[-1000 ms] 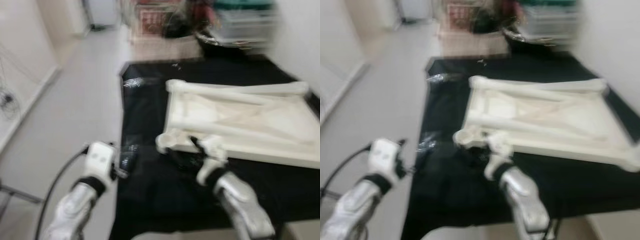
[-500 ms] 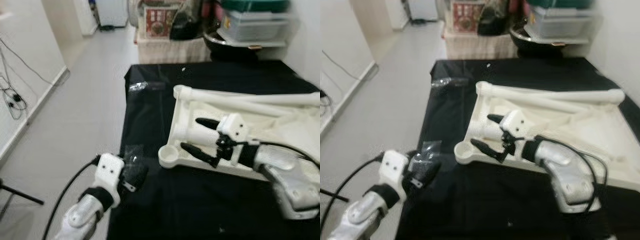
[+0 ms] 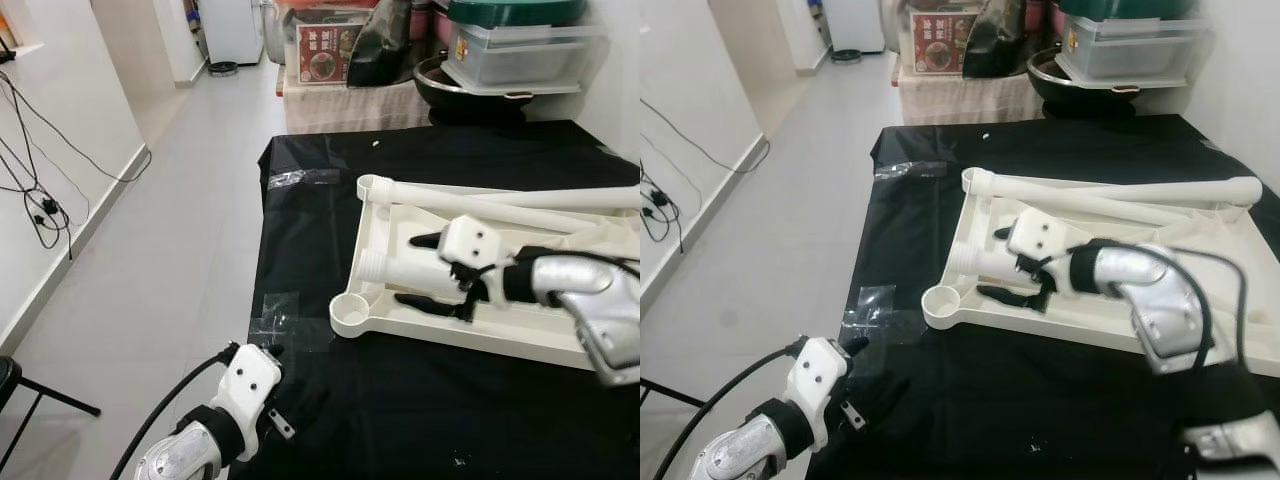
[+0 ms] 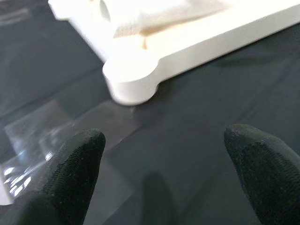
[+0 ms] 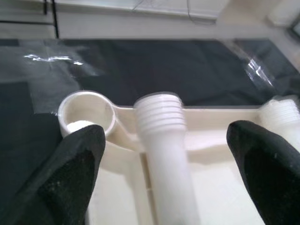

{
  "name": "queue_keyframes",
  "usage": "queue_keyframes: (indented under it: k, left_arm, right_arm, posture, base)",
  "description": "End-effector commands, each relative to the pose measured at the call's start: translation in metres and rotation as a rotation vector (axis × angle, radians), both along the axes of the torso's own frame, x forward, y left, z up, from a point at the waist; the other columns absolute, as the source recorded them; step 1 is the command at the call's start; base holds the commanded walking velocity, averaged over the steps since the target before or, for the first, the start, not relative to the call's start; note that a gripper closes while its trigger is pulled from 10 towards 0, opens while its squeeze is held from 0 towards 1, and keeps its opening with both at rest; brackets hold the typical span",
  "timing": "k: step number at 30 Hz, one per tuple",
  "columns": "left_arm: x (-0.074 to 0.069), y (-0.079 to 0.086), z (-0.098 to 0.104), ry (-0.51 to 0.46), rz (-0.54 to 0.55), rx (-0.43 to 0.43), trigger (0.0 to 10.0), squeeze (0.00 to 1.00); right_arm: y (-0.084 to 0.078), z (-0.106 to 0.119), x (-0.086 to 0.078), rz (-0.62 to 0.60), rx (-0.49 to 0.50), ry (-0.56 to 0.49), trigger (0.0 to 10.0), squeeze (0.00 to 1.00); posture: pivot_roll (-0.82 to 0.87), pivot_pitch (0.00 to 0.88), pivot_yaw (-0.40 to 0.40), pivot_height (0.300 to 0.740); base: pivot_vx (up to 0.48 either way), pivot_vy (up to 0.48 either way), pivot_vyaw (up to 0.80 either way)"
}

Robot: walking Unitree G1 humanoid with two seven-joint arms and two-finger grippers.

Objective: Building children table

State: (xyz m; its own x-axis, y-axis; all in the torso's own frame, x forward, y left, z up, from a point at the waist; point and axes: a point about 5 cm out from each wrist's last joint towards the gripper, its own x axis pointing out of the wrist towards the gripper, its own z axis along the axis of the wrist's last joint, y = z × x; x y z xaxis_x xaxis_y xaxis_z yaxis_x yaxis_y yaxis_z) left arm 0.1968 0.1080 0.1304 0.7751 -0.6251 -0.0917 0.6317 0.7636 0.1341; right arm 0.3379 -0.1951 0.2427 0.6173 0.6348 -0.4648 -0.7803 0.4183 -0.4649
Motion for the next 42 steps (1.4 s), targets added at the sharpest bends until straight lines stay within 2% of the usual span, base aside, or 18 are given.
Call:
queue_keyframes:
  k: [1,3,11,26,27,28,29,39,41,42]
  left_arm:
    - [-0.005,-0.002,0.003,-0.005,-0.019,0.013,10.0,0.0]
    - [-0.005,-0.002,0.005,-0.01,-0.023,0.011,10.0,0.0]
    - [0.0,-0.003,0.012,-0.039,-0.011,-0.005,10.0,0.0]
    - [0.001,-0.003,0.016,-0.05,0.006,0.002,10.0,0.0]
    - [0.001,-0.004,0.016,-0.051,0.008,0.0,10.0,0.0]
    - [0.001,-0.004,0.016,-0.051,0.008,0.0,10.0,0.0]
    - [0.001,-0.004,0.016,-0.052,0.01,0.0,10.0,0.0]
    - [0.002,-0.004,0.016,-0.05,0.02,0.004,10.0,0.0]
    - [0.003,-0.004,0.016,-0.053,0.019,0.005,10.0,0.0]
    - [0.003,-0.005,0.017,-0.056,0.019,0.004,10.0,0.0]
  right_arm:
    - [-0.002,-0.02,0.006,-0.064,-0.043,0.122,10.0,0.0]
    - [-0.005,-0.024,0.012,-0.111,-0.075,0.162,10.0,0.0]
    - [-0.009,-0.029,0.025,-0.192,-0.085,0.19,10.0,0.0]
    - [-0.013,-0.047,0.034,-0.271,-0.118,0.291,10.0,0.0]
    - [-0.012,-0.048,0.035,-0.281,-0.098,0.297,3.9,0.0]
    - [-0.012,-0.048,0.035,-0.281,-0.098,0.297,3.9,0.0]
    - [-0.012,-0.048,0.036,-0.288,-0.089,0.299,0.0,0.0]
    - [-0.012,-0.046,0.038,-0.289,-0.06,0.295,0.0,0.0]
    - [-0.013,-0.04,0.04,-0.275,-0.037,0.254,0.0,0.0]
    - [-0.011,-0.033,0.042,-0.255,-0.007,0.202,0.0,0.0]
  posture:
    - [0.02,0.11,-0.03,0.74]
    - [0.01,0.112,-0.032,0.74]
    - [0.01,0.109,-0.036,0.74]
    - [0.01,0.104,-0.051,0.74]
    - [0.01,0.107,-0.053,0.74]
    - [0.01,0.107,-0.053,0.74]
    - [0.01,0.109,-0.055,0.74]
    - [0.01,0.107,-0.057,0.74]
    - [0.0,0.103,-0.056,0.74]
    - [0.0,0.1,-0.056,0.74]
  base:
    - [0.0,0.0,0.0]
    - [0.0,0.0,0.0]
    - [0.0,0.0,0.0]
    - [0.0,0.0,0.0]
    - [0.0,0.0,0.0]
    - [0.0,0.0,0.0]
    - [0.0,0.0,0.0]
    - [0.0,0.0,0.0]
    - [0.0,0.0,0.0]
    - [0.0,0.0,0.0]
